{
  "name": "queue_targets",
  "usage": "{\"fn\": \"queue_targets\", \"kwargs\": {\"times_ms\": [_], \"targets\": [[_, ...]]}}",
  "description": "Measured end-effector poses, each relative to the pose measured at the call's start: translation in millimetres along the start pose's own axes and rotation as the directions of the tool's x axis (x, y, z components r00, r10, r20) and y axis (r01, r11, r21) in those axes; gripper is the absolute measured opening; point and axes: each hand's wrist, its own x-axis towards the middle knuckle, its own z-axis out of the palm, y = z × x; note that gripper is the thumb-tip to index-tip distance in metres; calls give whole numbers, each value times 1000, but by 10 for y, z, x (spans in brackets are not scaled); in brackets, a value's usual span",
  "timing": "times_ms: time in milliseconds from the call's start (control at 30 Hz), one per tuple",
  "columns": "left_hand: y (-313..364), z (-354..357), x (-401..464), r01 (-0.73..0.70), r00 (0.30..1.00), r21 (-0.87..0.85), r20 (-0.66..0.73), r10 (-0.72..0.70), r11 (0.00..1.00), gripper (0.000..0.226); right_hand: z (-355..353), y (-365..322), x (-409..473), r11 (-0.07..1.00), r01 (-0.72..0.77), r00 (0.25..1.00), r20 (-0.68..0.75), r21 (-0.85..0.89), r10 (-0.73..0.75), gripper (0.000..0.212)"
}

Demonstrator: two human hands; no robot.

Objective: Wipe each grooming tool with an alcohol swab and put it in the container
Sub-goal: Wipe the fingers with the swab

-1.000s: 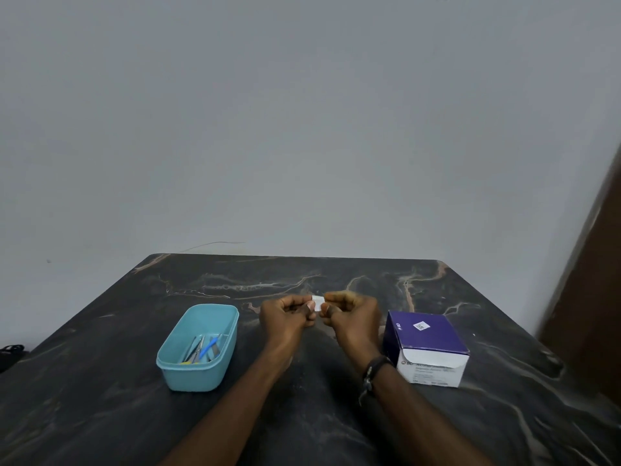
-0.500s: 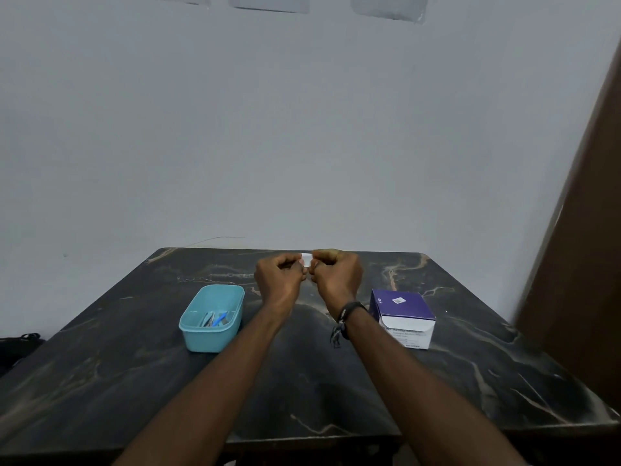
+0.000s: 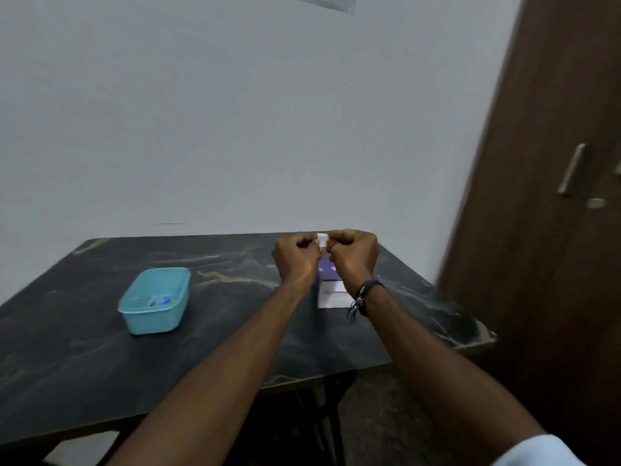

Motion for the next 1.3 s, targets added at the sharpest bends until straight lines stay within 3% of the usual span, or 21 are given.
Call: {"fn": "queue_targets", "kwargs": {"times_ms": [167,367,567,767,967,1133,1300], "targets": [[174,886,-436,-37,979,-50,200,46,998,13,-1031,23,123,998,-18,975,-223,-67,3,19],[518,1749,-1261,-73,910,-97,401,106,993,14,-2229,46,33,989,-68,888,-459,-133,0,23],[576,2271,-1930,-113,866,-60,483,128,992,15,-3030,294,-64,980,-138,823,-566,-144,33,20],[150,2715,-2464,-148,838,10,533,120,989,15,-3494,954,-98,960,-253,762,-636,-122,120,19],[-934,2771,-2978,-96,789,152,614,-18,984,15,-3542,2167,-453,896,-435,729,-620,-91,291,14],[-1847,2541,-3094,-36,656,342,717,-236,939,13,-3227,3040,-871,799,-597,682,-570,-71,458,14],[-2609,2289,-3226,40,574,557,667,-475,830,11,-2962,3642,-1287,675,-731,623,-506,-105,596,13]]}}
